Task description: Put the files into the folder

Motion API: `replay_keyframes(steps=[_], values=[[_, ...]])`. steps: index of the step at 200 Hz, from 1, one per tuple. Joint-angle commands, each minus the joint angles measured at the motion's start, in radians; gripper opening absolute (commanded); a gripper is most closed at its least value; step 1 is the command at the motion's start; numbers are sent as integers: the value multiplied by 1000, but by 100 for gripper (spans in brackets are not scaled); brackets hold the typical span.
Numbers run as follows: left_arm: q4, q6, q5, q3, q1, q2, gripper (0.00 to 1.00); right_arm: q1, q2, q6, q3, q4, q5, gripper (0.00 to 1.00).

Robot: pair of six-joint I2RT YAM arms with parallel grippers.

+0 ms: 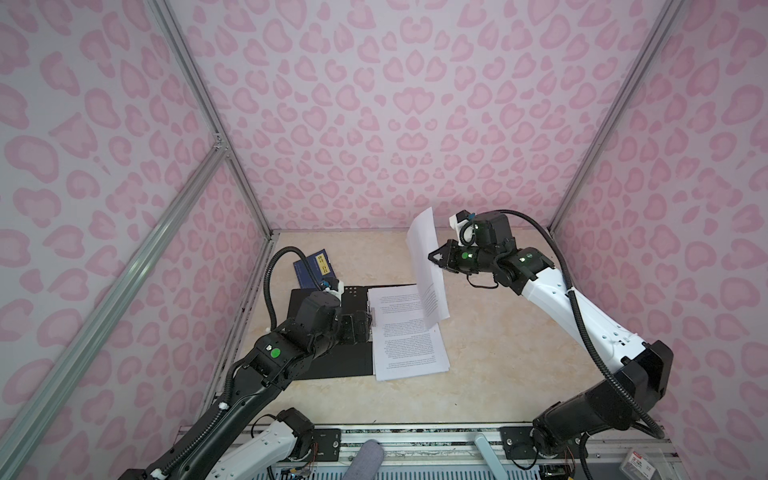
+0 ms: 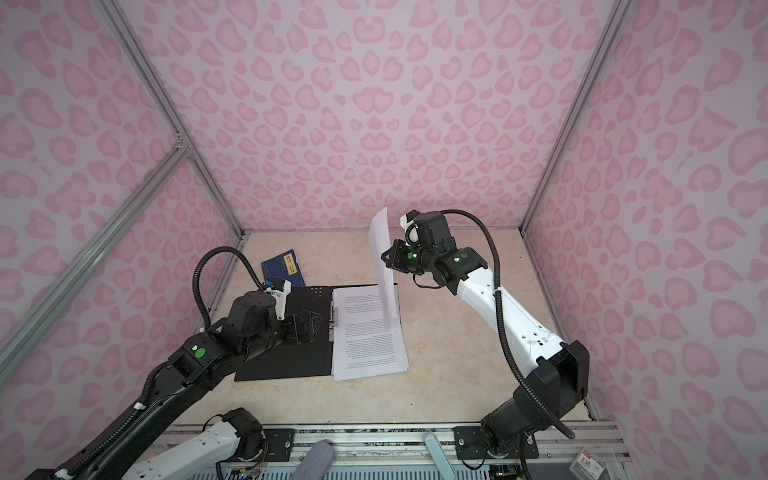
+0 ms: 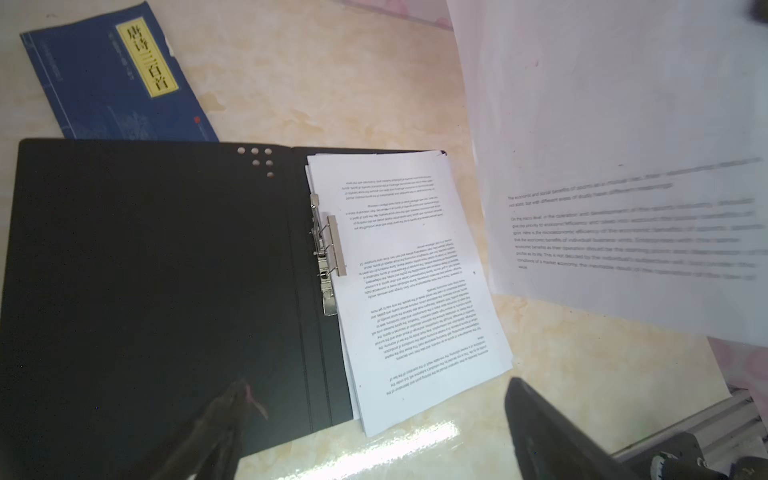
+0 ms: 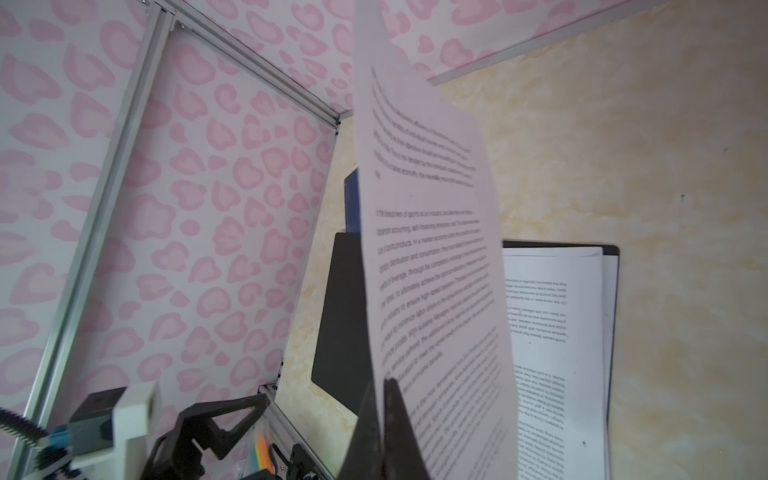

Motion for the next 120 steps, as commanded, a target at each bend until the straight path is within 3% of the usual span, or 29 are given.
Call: replay_keyframes(steps=[1, 39, 84, 120], values=[[-2, -22, -8, -16, 15, 20, 98, -18, 1, 20, -56, 34, -30, 0], [16, -5, 15, -4, 25, 71, 98, -73, 20, -87, -250, 100, 22, 0], [24, -8, 35, -24, 30, 88, 98, -75, 155, -143, -490, 422, 24, 0], [22, -17, 55, -64, 32, 95, 97, -42, 222, -171, -538, 525, 10, 0]])
